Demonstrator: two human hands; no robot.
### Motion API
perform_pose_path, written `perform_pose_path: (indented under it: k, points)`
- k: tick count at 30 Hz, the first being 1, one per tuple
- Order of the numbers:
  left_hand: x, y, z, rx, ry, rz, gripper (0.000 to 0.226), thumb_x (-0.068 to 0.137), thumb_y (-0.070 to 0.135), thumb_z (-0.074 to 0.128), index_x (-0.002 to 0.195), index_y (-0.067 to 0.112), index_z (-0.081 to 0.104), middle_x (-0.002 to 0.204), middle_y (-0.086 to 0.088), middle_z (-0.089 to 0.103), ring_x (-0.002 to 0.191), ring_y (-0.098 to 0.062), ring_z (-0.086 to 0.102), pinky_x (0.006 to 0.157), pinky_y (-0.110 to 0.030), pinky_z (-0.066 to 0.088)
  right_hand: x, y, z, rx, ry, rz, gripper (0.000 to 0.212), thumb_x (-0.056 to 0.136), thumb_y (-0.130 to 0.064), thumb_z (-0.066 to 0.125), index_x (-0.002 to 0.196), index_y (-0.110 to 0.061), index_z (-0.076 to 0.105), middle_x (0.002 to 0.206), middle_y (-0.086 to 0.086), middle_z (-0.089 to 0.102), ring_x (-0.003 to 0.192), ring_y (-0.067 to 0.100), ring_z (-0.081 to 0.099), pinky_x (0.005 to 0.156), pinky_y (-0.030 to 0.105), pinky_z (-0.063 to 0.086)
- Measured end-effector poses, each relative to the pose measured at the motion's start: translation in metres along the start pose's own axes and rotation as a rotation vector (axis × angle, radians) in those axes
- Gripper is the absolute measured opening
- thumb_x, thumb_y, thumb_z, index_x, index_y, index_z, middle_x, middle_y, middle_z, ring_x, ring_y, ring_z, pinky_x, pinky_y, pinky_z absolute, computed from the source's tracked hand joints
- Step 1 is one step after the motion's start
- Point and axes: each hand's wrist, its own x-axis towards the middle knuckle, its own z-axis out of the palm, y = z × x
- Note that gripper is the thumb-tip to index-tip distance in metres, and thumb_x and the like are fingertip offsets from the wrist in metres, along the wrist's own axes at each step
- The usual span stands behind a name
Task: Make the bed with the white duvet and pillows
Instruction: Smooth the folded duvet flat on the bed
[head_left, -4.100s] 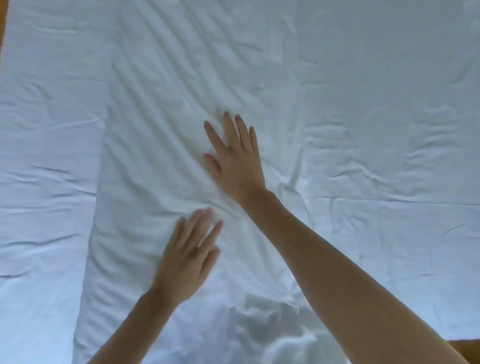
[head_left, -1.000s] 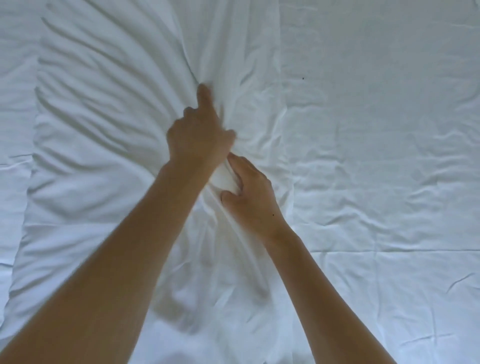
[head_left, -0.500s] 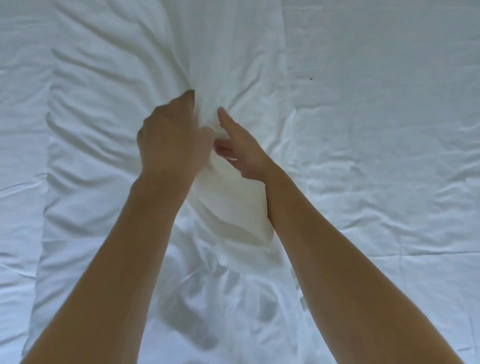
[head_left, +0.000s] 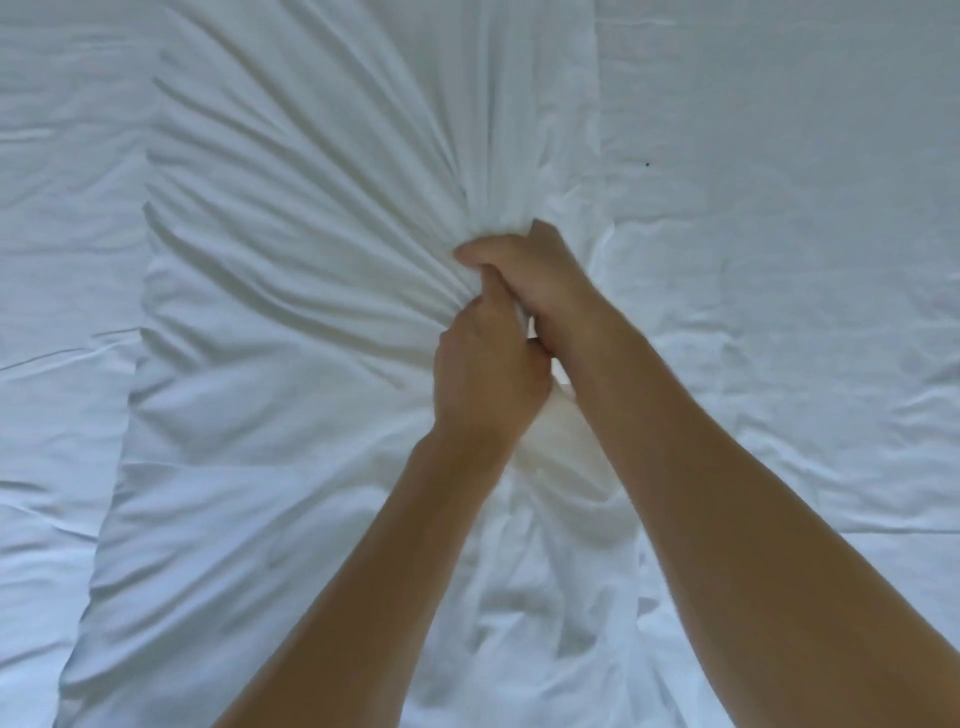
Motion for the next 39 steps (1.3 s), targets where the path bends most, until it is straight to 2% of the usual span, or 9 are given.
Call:
perform_pose_path:
  k: [6, 8, 10, 12, 16, 20, 24, 33, 39]
  points:
    - [-0.013, 0.043, 0.05, 0.134, -0.022, 0.151, 0.065, 0.085, 0.024, 0.059, 0.143, 0.005, 0.036, 0.103, -0.011, 0.052, 0.079, -0.025, 0.05, 0.065, -0.035, 0.04, 0.001, -0.005, -0.069, -0.155, 0.276, -0.162, 0.015, 0.076, -0.011, 0.071, 0.09, -0.007, 0.069, 0.082, 0.007, 0.07, 0.076, 0.023, 0.068, 0.064, 0.032, 0.053]
    - [-0.034, 0.02, 0.086, 0.32, -0.252, 0.31, 0.067, 0.086, 0.043, 0.058, 0.141, 0.009, 0.042, 0.124, -0.021, 0.049, 0.11, -0.036, 0.05, 0.089, -0.042, 0.041, 0.01, 0.014, -0.08, -0.506, 0.428, -0.031, 0.031, 0.081, -0.018, 0.065, 0.112, -0.016, 0.061, 0.101, 0.004, 0.067, 0.095, 0.026, 0.064, 0.071, 0.03, 0.043]
    - [-0.067, -0.005, 0.112, 0.491, -0.659, 0.39, 0.066, 0.091, 0.053, 0.047, 0.145, 0.015, 0.038, 0.153, -0.024, 0.021, 0.144, -0.035, 0.012, 0.118, -0.048, 0.005, 0.007, 0.031, -0.081, -0.811, 0.505, 0.027, 0.058, 0.088, -0.017, 0.058, 0.142, -0.019, 0.037, 0.13, 0.008, 0.054, 0.12, 0.029, 0.05, 0.083, 0.033, 0.039]
    - [-0.097, -0.018, 0.118, 0.412, -0.789, 0.447, 0.056, 0.094, 0.05, 0.04, 0.138, 0.016, 0.048, 0.153, -0.019, 0.026, 0.146, -0.03, 0.007, 0.119, -0.046, -0.004, -0.004, 0.035, -0.067, -0.909, 0.538, -0.213, 0.066, 0.091, -0.024, 0.057, 0.15, -0.016, 0.027, 0.144, 0.014, 0.041, 0.132, 0.033, 0.037, 0.102, 0.039, 0.035]
    - [-0.107, -0.021, 0.076, 0.003, -0.496, 0.615, 0.04, 0.086, 0.027, 0.037, 0.098, 0.007, 0.07, 0.104, -0.012, 0.068, 0.107, -0.032, 0.059, 0.1, -0.041, 0.042, -0.011, 0.033, -0.015, -1.049, 0.333, -0.607, 0.061, 0.096, -0.038, 0.05, 0.15, -0.016, 0.031, 0.153, 0.018, 0.031, 0.142, 0.034, 0.024, 0.117, 0.039, 0.02]
    - [-0.036, -0.065, -0.019, 0.234, -0.026, 0.652, 0.029, 0.09, 0.02, 0.048, 0.106, 0.009, 0.069, 0.11, -0.009, 0.067, 0.106, -0.029, 0.059, 0.102, -0.04, 0.04, -0.005, 0.024, 0.003, -0.95, 0.221, -0.653, 0.056, 0.099, -0.04, 0.046, 0.149, -0.019, 0.033, 0.155, 0.013, 0.03, 0.146, 0.031, 0.018, 0.117, 0.042, 0.024]
    - [0.031, -0.14, -0.096, 0.496, 0.321, 0.301, 0.05, 0.095, 0.031, 0.046, 0.136, 0.002, 0.048, 0.139, -0.028, 0.044, 0.131, -0.044, 0.037, 0.114, -0.044, 0.023, -0.01, 0.02, 0.025, -1.03, 0.255, -0.559, 0.058, 0.101, -0.042, 0.039, 0.153, -0.02, 0.024, 0.159, 0.014, 0.017, 0.148, 0.03, 0.008, 0.12, 0.043, 0.014]
    - [0.008, -0.232, -0.078, 0.581, 0.275, -0.064, 0.064, 0.098, 0.049, 0.021, 0.153, 0.016, 0.016, 0.159, -0.017, 0.013, 0.144, -0.041, 0.014, 0.116, -0.056, 0.009, -0.074, 0.185, 0.077, -1.144, 0.279, -0.471, 0.06, 0.097, -0.045, 0.037, 0.151, -0.019, 0.03, 0.159, 0.014, 0.02, 0.147, 0.03, 0.015, 0.118, 0.048, 0.01]
    - [-0.067, -0.238, -0.068, 0.586, 0.238, 0.024, 0.061, 0.102, 0.043, 0.026, 0.151, 0.007, 0.024, 0.155, -0.026, 0.02, 0.142, -0.043, 0.023, 0.115, -0.054, 0.015, -0.08, 0.191, 0.059, -1.147, 0.405, -0.373, 0.062, 0.099, -0.047, 0.027, 0.153, -0.017, 0.023, 0.16, 0.012, 0.017, 0.148, 0.028, 0.011, 0.119, 0.046, 0.004]
